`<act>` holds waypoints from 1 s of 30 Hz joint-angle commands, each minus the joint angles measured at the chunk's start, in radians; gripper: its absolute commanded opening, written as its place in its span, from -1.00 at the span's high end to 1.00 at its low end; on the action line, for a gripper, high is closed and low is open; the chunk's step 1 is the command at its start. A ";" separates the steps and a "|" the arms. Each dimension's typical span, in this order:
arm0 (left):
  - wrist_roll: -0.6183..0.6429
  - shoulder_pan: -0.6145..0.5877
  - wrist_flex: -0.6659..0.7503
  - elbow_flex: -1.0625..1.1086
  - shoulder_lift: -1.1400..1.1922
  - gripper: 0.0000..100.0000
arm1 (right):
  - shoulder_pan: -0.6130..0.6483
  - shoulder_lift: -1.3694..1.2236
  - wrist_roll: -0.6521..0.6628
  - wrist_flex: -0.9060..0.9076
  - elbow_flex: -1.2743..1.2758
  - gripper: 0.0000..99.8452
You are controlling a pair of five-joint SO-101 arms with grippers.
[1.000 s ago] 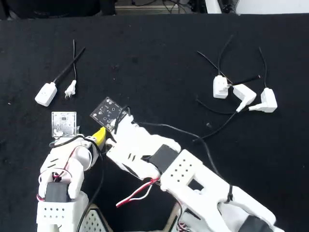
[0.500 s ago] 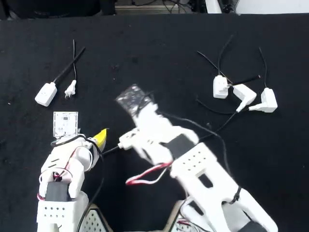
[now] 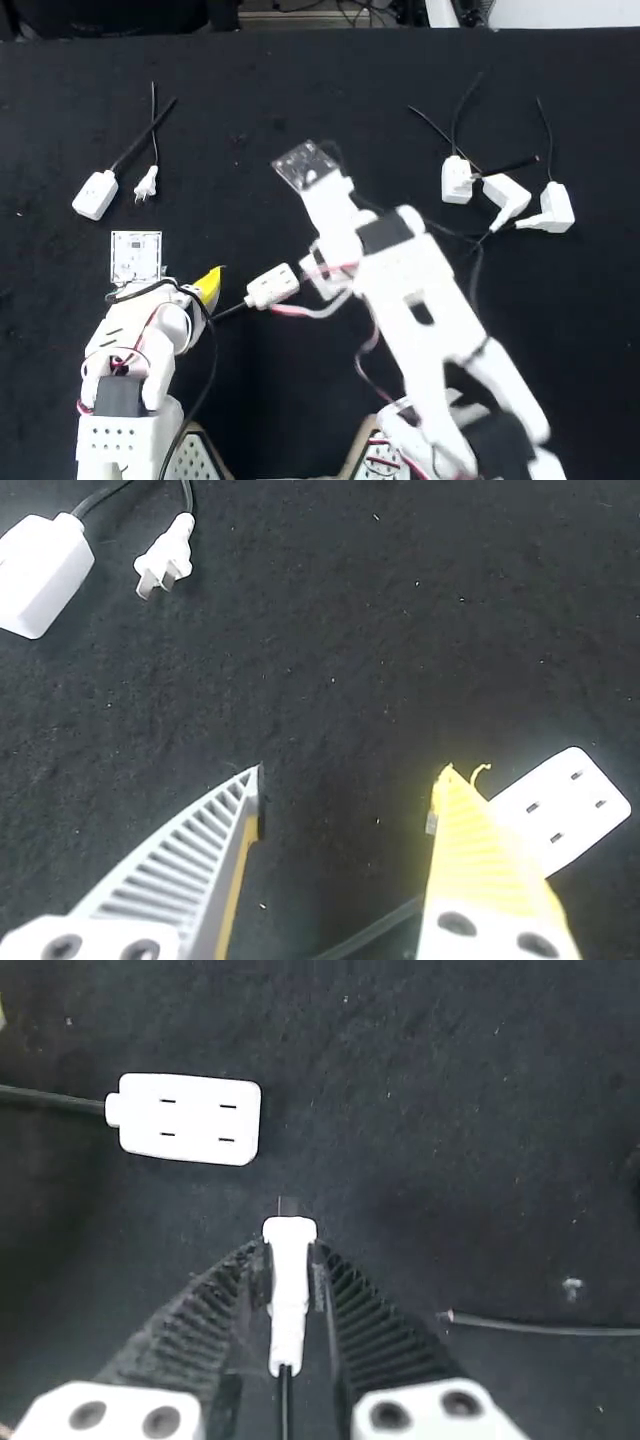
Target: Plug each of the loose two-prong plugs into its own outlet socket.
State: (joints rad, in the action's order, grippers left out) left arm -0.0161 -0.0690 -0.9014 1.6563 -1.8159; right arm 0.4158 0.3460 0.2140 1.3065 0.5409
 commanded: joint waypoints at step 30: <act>0.000 -0.128 -0.017 -0.019 -0.006 0.46 | 0.176 -0.763 -0.163 0.382 -0.865 0.98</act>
State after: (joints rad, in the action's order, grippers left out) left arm -0.0161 -0.1887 -0.9168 1.6563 -1.8159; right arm 0.5769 -0.4120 0.0606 1.6763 -0.2631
